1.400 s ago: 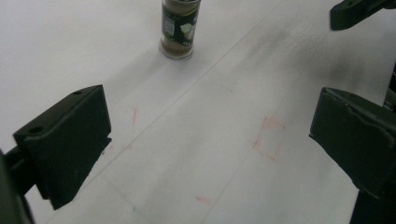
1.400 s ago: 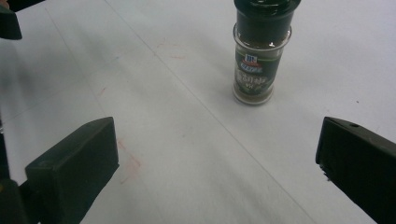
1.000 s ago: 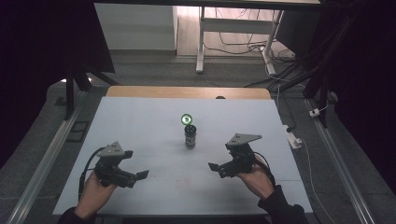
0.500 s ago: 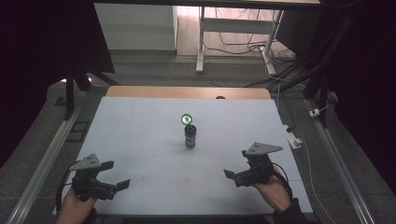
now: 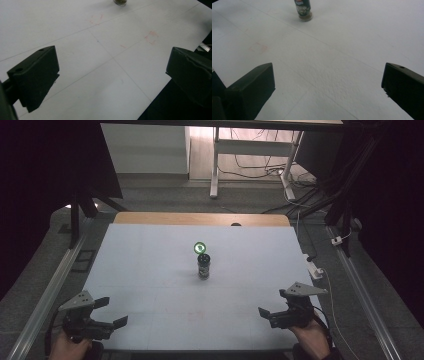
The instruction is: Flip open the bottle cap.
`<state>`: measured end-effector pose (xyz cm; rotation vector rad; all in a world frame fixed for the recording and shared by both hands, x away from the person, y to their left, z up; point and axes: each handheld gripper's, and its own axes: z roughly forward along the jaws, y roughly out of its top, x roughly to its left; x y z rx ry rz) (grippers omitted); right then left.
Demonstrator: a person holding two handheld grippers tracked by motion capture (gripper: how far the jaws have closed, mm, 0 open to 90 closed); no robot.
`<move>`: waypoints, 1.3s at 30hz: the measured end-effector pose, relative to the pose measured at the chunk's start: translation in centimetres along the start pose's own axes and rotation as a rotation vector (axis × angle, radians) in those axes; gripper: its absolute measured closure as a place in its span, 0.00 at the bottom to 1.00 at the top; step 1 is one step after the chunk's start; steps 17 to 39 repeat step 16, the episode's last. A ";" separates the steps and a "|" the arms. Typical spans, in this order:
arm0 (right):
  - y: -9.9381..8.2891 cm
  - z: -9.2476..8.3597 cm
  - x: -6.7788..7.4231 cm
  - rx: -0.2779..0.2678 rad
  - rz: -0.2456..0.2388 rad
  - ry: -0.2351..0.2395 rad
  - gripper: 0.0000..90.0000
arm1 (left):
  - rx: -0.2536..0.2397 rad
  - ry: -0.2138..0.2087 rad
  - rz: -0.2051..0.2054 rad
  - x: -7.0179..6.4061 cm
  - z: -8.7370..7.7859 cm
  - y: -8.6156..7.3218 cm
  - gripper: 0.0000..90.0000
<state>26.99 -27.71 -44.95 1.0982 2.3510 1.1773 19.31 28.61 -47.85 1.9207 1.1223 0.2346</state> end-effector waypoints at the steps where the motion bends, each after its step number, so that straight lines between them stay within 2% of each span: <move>1: -0.2 -0.3 -0.1 0.004 0.006 -0.004 0.00 | -0.001 0.006 -0.003 0.0 -0.1 -0.1 0.00; 7: -1.8 -1.7 -1.0 0.017 0.063 -0.037 0.00 | 0.011 0.028 -0.001 0.0 -0.3 -0.2 0.00; 12: -2.8 -2.3 -1.3 0.054 0.092 -0.055 0.00 | 0.023 0.043 -0.002 -0.1 -0.2 -0.2 0.00; 16: -2.9 -2.2 -1.2 0.073 0.083 -0.073 0.00 | 0.024 0.043 -0.007 0.0 -0.1 -0.1 0.00; 39: -2.9 -2.2 -1.2 0.073 0.083 -0.073 0.00 | 0.024 0.043 -0.007 0.0 -0.1 -0.1 0.00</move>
